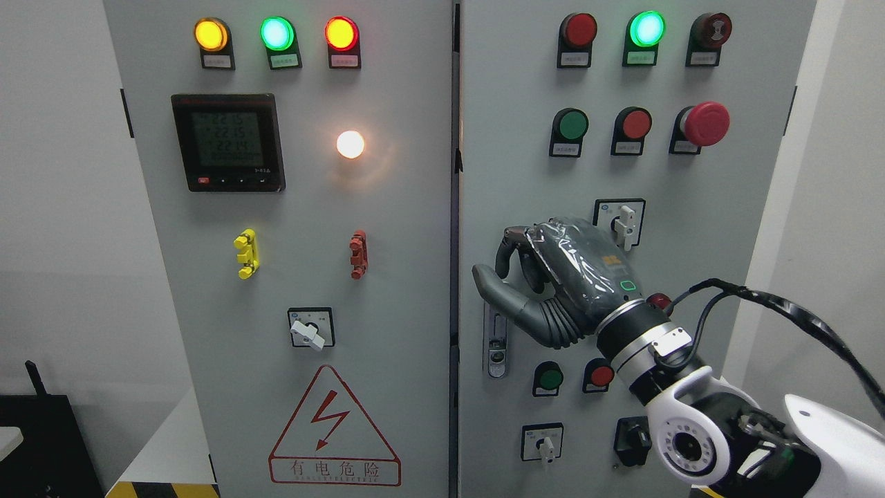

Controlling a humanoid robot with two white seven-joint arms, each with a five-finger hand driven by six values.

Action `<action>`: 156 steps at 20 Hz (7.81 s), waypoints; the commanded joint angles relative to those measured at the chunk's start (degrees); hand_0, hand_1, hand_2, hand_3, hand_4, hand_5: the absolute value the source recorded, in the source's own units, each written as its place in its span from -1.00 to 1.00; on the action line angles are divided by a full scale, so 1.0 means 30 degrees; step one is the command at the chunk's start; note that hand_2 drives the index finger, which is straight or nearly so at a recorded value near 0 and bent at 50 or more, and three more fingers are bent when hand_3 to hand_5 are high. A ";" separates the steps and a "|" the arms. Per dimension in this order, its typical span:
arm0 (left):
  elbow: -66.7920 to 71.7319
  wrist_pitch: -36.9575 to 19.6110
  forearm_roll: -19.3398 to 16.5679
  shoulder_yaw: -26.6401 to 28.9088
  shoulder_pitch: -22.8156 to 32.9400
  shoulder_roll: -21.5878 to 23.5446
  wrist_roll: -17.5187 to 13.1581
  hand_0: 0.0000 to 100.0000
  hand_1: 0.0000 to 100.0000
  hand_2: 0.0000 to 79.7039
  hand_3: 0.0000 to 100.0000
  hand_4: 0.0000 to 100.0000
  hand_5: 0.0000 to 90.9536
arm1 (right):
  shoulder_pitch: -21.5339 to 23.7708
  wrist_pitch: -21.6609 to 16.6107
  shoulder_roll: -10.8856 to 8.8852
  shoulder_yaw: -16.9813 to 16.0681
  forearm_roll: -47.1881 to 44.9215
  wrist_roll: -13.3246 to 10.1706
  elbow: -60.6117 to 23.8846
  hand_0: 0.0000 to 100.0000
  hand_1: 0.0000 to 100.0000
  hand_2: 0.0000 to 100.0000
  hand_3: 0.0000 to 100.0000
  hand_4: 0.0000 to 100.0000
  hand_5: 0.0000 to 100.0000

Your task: Release door handle

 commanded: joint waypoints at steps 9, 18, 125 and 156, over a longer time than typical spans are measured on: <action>-0.0586 -0.0009 0.0002 0.0000 0.0586 0.0000 0.0016 -0.76 -0.22 -1.00 -1.00 -1.00 -1.00 | 0.0269 -0.0739 -0.0003 -0.0717 0.1536 -0.1179 -0.0591 0.02 -0.67 0.21 1.00 0.92 1.00; -0.0586 -0.0009 0.0002 0.0000 0.0586 0.0000 0.0016 -0.76 -0.22 -1.00 -1.00 -1.00 -1.00 | 0.1203 -0.1091 -0.0003 -0.2208 0.3292 -0.1587 -0.1002 0.00 -0.64 0.33 1.00 0.91 1.00; -0.0557 -0.0009 0.0002 0.0000 0.0586 0.0000 0.0016 -0.76 -0.22 -1.00 -1.00 -1.00 -1.00 | 2.9186 -1.1784 1.1979 -3.0923 0.8188 0.0460 2.6264 0.04 -0.57 -0.48 -0.09 -0.26 -0.11; -0.0586 -0.0009 -0.0027 0.0000 0.0586 0.0000 0.0016 -0.76 -0.22 -1.00 -1.00 -1.00 -1.00 | 2.8365 -0.9792 1.3971 -2.9778 0.6254 0.8283 3.2631 -0.12 -0.92 -1.00 -1.00 -1.00 -1.00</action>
